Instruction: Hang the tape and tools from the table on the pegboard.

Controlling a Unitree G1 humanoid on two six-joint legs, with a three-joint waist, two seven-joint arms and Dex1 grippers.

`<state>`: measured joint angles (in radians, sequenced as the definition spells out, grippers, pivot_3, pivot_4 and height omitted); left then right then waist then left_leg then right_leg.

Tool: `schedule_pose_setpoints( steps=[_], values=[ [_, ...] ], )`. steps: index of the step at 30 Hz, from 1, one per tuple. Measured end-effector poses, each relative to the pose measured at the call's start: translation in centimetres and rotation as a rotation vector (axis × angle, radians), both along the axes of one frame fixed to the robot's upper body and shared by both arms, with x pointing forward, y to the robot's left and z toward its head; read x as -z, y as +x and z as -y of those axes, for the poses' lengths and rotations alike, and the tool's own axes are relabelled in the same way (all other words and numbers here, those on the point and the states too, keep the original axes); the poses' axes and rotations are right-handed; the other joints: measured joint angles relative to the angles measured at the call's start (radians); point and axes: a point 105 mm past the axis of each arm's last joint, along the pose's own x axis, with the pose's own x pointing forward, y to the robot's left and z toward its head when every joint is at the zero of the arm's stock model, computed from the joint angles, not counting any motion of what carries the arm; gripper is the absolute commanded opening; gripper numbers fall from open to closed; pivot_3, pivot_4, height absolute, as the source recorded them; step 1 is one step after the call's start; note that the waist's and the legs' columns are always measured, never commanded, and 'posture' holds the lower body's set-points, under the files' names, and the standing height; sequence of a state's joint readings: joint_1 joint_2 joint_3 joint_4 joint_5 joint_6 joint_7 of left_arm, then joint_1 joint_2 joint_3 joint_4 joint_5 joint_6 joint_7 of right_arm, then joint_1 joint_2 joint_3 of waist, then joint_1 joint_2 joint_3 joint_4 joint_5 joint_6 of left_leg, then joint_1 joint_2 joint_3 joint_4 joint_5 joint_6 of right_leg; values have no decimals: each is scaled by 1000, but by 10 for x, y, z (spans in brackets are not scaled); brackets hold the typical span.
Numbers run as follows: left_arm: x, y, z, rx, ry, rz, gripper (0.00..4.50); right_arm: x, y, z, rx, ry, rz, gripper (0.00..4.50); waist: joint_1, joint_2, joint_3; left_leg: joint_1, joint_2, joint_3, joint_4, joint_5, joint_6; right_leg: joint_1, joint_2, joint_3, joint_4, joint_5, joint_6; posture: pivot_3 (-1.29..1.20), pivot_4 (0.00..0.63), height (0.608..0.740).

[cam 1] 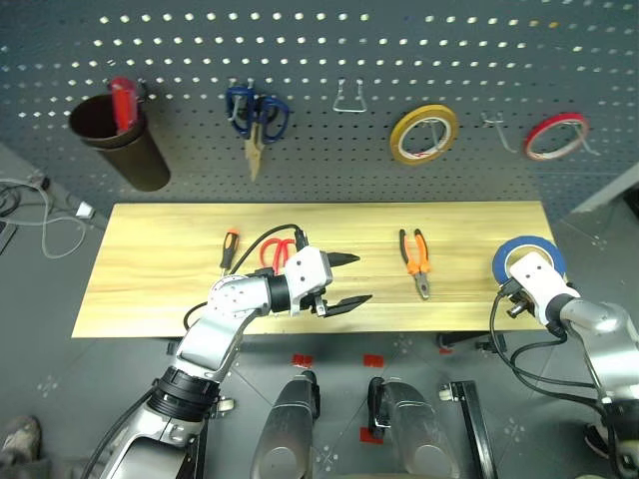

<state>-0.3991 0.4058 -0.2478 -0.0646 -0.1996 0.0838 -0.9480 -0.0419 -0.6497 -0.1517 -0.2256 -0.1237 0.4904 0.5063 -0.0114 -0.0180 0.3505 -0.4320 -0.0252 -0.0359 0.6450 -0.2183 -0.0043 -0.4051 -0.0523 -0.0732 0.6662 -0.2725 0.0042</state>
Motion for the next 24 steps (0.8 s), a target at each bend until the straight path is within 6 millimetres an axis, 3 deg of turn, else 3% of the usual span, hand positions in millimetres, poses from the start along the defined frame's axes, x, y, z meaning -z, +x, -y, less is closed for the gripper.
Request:
schedule_pose_setpoints(
  steps=[4,8,10,12,23,24],
  values=[
    [-7,2,5,3,-50,-20,3618,-35,-18,-40,-32,-17,252,680,-23,0,0,2,0,1,0,-2,3,-1,0,2,4,-3,6,-130,340,740],
    [-25,9,15,-5,-112,-7,3618,-80,-13,-97,-186,62,479,680,-37,0,0,4,0,5,2,-1,3,-3,0,6,8,-3,7,-120,329,740],
    [-30,10,17,-5,-129,0,3618,-101,1,-99,-191,98,546,680,-38,-1,0,5,0,7,2,1,4,-2,0,8,9,-2,8,-110,326,740],
    [-32,16,12,-51,-151,-1,3618,-110,19,-96,-187,143,552,680,-38,-2,-1,5,0,7,2,1,4,-2,0,8,9,-2,8,-100,323,740],
    [-34,29,2,-147,-184,-11,3618,-111,86,-93,-232,294,452,680,-35,-2,-1,4,0,11,1,3,1,-3,-1,8,9,1,1,-79,318,740],
    [-34,29,2,-152,-185,-11,3618,-109,87,-92,-230,307,445,1030,-34,-2,-1,4,0,10,1,3,1,-3,-1,7,9,1,1,-79,318,740]
  ],
)
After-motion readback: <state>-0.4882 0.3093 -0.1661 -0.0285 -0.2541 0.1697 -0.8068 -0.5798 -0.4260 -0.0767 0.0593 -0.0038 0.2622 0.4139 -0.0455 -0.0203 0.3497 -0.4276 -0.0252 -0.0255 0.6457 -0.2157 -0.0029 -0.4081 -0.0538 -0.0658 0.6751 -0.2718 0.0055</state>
